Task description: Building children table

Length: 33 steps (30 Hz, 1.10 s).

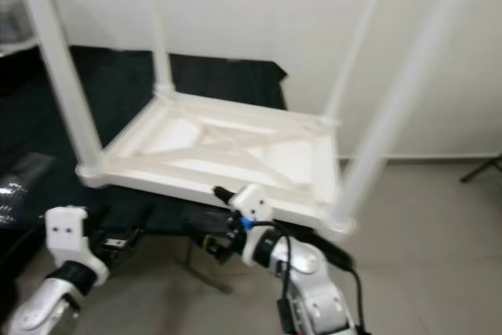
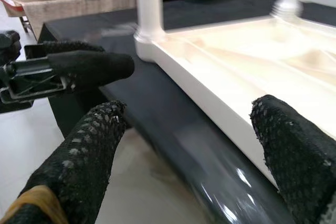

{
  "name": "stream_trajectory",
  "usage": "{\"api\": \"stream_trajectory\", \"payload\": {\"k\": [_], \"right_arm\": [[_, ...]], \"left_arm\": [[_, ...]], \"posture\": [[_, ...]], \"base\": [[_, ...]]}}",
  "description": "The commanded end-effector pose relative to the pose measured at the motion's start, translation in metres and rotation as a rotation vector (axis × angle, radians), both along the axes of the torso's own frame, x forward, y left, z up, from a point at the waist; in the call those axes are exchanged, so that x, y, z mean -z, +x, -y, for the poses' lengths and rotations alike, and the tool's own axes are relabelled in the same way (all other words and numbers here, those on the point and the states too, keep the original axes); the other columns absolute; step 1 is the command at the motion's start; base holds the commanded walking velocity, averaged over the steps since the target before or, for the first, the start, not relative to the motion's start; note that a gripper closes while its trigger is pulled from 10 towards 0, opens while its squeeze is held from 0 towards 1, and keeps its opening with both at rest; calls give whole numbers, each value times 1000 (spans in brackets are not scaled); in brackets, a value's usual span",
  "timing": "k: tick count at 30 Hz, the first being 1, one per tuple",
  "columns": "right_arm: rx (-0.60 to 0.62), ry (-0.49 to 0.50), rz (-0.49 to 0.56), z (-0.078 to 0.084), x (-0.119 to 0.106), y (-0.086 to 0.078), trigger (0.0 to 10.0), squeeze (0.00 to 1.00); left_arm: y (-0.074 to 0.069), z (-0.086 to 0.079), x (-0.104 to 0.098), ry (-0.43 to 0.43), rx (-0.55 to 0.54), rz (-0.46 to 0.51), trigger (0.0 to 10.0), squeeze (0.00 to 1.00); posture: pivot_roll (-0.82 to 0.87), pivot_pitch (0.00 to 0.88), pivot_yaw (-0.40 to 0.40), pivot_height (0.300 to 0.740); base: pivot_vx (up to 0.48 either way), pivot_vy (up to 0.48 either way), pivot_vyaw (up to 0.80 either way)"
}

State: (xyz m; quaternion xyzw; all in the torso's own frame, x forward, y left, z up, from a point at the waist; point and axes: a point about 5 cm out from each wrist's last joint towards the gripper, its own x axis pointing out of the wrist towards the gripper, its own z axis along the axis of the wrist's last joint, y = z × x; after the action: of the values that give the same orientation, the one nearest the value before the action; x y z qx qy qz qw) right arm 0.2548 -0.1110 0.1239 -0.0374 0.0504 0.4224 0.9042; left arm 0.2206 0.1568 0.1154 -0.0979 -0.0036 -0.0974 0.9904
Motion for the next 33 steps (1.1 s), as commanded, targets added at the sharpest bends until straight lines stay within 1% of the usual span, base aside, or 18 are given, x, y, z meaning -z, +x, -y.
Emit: {"api": "stream_trajectory", "payload": {"k": [1,2,11,14,24,33], "right_arm": [[-17,0,7,-1,0,0,10000,0],[-21,-3,5,-1,2,-1,10000,0],[-34,-16,17,-1,2,-1,10000,0],[-66,-25,20,0,3,-3,10000,0],[-101,-33,19,1,4,-4,10000,0],[-71,-46,21,6,6,-2,10000,0]], "left_arm": [[1,-2,0,15,-10,-1,10000,0],[0,-2,1,17,-16,-7,10000,0],[1,-4,3,14,-36,-20,10000,0],[2,-4,3,12,-43,-22,10000,0],[3,-4,3,14,-51,-26,10000,0],[4,-5,2,15,-49,-31,10000,0]], "posture": [[14,17,-35,740],[13,3,-30,740],[9,10,-29,740],[11,14,-30,740],[10,18,-30,740],[6,27,-26,740]], "base": [[0,-472,0],[0,-472,0],[0,-470,0],[0,-469,800],[0,-469,800],[0,-469,800]]}}
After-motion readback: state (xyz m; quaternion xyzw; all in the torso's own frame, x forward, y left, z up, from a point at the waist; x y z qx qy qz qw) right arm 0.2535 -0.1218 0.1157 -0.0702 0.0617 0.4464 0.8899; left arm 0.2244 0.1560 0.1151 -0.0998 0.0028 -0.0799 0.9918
